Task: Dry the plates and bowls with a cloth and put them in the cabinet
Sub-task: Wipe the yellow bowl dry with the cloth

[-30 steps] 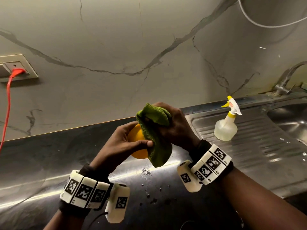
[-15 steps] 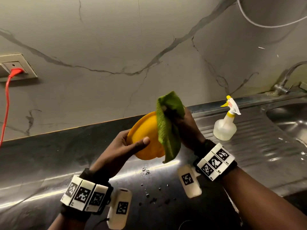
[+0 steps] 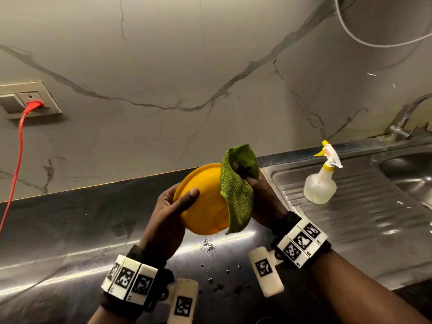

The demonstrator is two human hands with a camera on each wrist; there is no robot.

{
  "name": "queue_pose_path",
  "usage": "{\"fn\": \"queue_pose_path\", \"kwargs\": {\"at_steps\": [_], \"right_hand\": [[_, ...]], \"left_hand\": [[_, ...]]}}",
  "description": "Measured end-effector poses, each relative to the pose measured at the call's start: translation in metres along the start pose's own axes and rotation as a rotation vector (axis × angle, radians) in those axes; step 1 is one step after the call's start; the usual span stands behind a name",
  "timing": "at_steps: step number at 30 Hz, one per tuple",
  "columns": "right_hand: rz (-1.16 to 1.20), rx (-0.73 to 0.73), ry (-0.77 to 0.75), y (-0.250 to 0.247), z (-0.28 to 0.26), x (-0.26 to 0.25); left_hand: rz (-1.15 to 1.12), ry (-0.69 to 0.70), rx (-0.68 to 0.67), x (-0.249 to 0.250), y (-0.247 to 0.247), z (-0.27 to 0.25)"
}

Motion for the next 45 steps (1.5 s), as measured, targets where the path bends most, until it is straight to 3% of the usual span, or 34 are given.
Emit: {"fn": "queue_pose_path", "kwargs": {"at_steps": [4, 9, 12, 16, 18, 21, 23, 27, 29, 31, 34, 37, 41, 45], "right_hand": [[-0.117, 0.043, -0.142, 0.002, 0.005, -0.017], [-0.667, 0.107, -0.426, 0.005, 0.017, -0.038], [-0.609, 0.223, -0.358, -0.003, 0.019, -0.026], [-0.356, 0.083, -0.19, -0.001, -0.002, 0.0], [-0.281, 0.08, -0.188, 0.007, -0.011, 0.01], [-0.358, 0.209, -0.25, 0.017, -0.021, 0.022], [-0.443, 0.235, -0.384, 0.027, -0.031, 0.02], [-0.956, 0.047, -0.786, 0.061, -0.049, 0.015], [-1.082, -0.029, -0.872, 0.077, -0.047, 0.009], [-1.05, -0.019, -0.854, 0.078, -0.037, 0.004], [-0.797, 0.101, -0.734, 0.071, -0.02, -0.002], [-0.651, 0.25, -0.504, 0.061, -0.006, -0.001], [-0.319, 0.217, -0.046, 0.034, 0.008, 0.019], [-0.025, 0.178, 0.017, 0.028, -0.027, 0.041]], "left_hand": [[0.114, -0.096, -0.048, 0.002, 0.008, -0.001], [0.185, 0.05, 0.05, 0.019, 0.011, 0.007], [0.053, 0.082, 0.17, 0.019, 0.01, 0.008], [0.131, 0.152, 0.235, 0.019, 0.006, 0.005], [0.133, 0.162, 0.289, 0.017, 0.004, 0.006], [0.157, 0.189, 0.336, 0.013, 0.001, 0.008], [0.163, 0.216, 0.369, 0.012, -0.001, 0.008], [0.196, 0.248, 0.358, 0.009, 0.005, 0.007], [0.139, 0.243, 0.29, 0.007, 0.011, 0.005], [0.164, 0.309, 0.263, 0.01, 0.01, 0.005], [0.2, 0.344, 0.325, 0.015, 0.009, 0.005], [0.213, 0.334, 0.403, 0.012, 0.005, 0.002], [0.2, 0.28, 0.437, 0.001, -0.006, -0.003], [0.198, 0.315, 0.395, 0.011, -0.002, -0.001]]}}
Point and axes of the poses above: each hand's wrist, its own z-axis towards the middle knuckle, its own y-axis out of the palm, x = y × z, the point moved 4 cm from there along z, towards the middle knuckle, and after that the axes turned 3 degrees about -x, right-handed, at the moved point
